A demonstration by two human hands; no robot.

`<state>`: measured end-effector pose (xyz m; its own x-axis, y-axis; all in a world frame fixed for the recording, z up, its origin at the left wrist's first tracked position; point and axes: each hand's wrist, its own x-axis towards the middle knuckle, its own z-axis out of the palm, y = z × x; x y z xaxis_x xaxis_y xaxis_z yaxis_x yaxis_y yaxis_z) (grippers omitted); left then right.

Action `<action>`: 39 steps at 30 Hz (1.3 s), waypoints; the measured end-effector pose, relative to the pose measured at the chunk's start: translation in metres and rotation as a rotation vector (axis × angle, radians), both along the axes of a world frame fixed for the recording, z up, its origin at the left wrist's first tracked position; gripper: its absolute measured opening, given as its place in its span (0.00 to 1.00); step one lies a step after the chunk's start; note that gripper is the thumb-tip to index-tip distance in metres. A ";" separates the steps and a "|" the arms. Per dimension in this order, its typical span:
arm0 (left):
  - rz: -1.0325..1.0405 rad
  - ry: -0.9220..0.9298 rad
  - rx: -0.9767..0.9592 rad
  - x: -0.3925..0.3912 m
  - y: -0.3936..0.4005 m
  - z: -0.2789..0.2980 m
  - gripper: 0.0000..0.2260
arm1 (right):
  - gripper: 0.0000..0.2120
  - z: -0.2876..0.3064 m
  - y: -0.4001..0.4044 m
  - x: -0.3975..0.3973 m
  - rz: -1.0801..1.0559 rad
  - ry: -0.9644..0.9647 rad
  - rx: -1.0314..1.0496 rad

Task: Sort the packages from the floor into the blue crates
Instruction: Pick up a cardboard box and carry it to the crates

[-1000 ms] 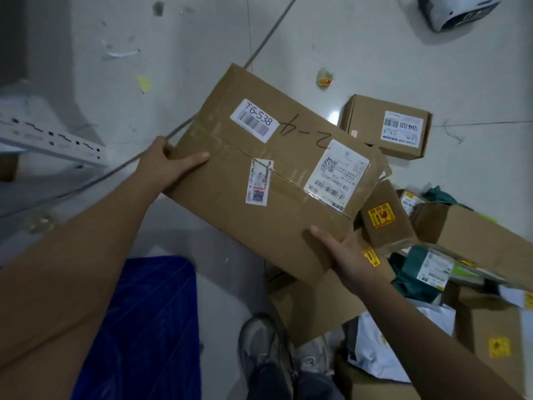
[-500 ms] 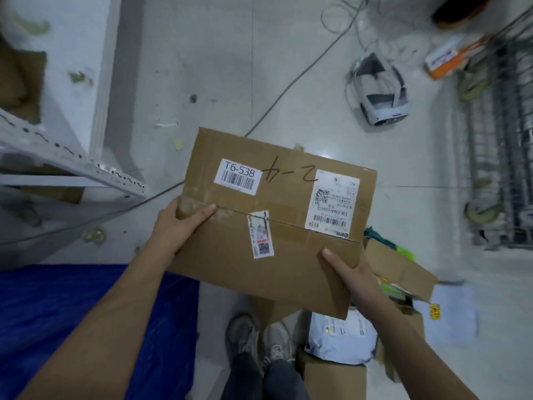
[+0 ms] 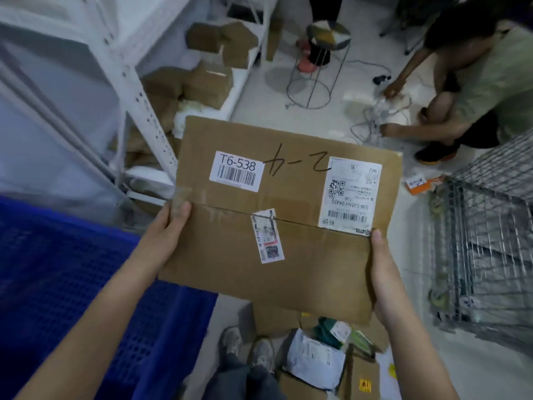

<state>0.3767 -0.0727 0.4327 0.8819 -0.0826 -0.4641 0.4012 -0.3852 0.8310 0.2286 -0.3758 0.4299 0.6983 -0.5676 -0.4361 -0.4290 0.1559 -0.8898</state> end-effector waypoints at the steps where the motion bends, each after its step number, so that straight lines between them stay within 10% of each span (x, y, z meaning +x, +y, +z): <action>1: 0.034 -0.021 -0.027 -0.013 0.015 0.018 0.43 | 0.27 0.017 0.010 -0.003 0.052 -0.025 -0.007; 9: 0.315 -0.130 -0.124 -0.131 0.139 0.109 0.11 | 0.28 0.097 0.114 -0.020 0.350 -0.066 0.056; 25: 1.036 -0.090 -0.133 -0.437 0.406 0.111 0.31 | 0.29 0.096 0.433 -0.104 1.085 0.009 0.088; 39: 1.342 0.136 -0.319 -0.562 0.467 -0.017 0.21 | 0.22 -0.007 0.592 -0.118 1.608 0.289 -0.036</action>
